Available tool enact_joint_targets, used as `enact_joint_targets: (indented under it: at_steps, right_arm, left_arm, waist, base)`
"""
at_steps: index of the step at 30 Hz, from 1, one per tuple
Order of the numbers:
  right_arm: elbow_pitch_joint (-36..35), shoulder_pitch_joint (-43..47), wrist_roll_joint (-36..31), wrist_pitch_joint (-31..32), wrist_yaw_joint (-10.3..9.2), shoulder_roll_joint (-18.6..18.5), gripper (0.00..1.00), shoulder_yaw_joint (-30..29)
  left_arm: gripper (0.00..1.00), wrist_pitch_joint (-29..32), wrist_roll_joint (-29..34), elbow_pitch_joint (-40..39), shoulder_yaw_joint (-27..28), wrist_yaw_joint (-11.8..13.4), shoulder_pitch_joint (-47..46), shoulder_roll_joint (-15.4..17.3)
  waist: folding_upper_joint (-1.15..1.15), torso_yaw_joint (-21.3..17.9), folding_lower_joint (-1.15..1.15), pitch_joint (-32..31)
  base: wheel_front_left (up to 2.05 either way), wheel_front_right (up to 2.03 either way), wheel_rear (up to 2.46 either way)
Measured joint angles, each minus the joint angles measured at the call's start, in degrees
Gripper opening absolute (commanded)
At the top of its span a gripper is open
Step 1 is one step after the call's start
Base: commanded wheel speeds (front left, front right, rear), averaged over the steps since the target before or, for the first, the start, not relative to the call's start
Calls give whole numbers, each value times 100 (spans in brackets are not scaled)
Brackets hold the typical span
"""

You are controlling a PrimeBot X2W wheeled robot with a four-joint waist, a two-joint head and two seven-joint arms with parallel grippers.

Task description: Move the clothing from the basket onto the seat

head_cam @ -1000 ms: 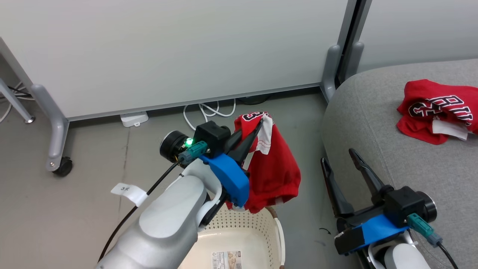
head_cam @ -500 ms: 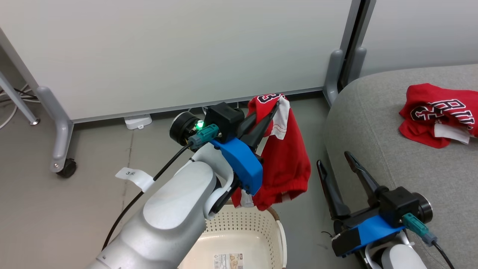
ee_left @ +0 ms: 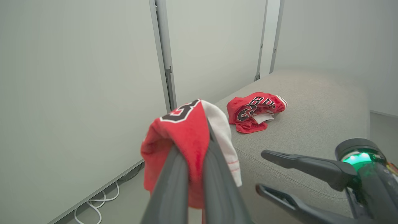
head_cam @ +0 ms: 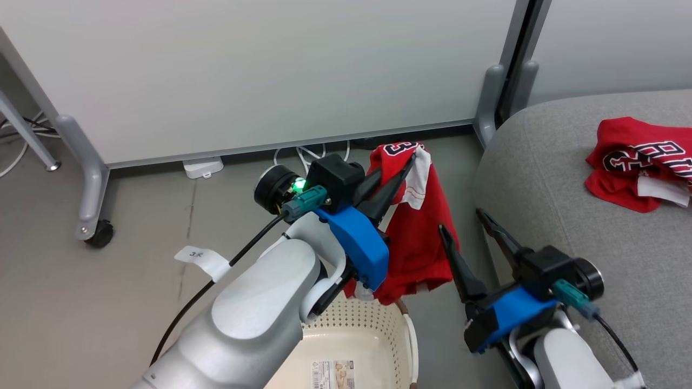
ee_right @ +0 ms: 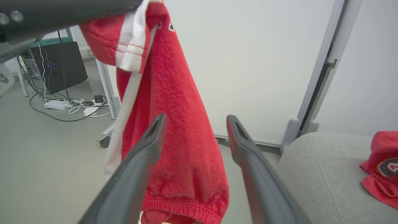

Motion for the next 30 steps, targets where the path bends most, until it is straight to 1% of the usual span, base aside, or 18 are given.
enact_joint_targets:
  at_steps: [4, 9, 15, 22, 30]
  right_arm:
    - [420, -389, -44, 56, 0, 0, 100, 132]
    - [990, -861, -176, 45, 0, 0, 100, 149]
    - [1755, -1248, -186, 96, 0, 0, 100, 338]
    - [2632, -1673, 83, 59, 0, 0, 100, 705]
    - [3257, -2014, 671, -33, 0, 0, 100, 1373]
  left_arm:
    - [0, 34, -8, -53, -57, -7, 0, -8]
    - [0, 65, -42, -75, -124, -15, -1, -15]
    - [0, 88, -62, -80, -197, -42, -4, -30]
    - [0, 131, -125, -115, -293, -68, -23, -48]
    - [0, 133, -188, -127, -389, -87, -30, -62]
  waist:
    - [0, 37, 0, 42]
    - [0, 99, 0, 84]
    - [0, 173, 0, 102]
    - [0, 243, 0, 102]
    - [0, 272, -1, 39]
  base:
    - [0, 0, 0]
    - [0, 0, 0]
    - [0, 0, 0]
    - [0, 0, 0]
    - [0, 0, 0]
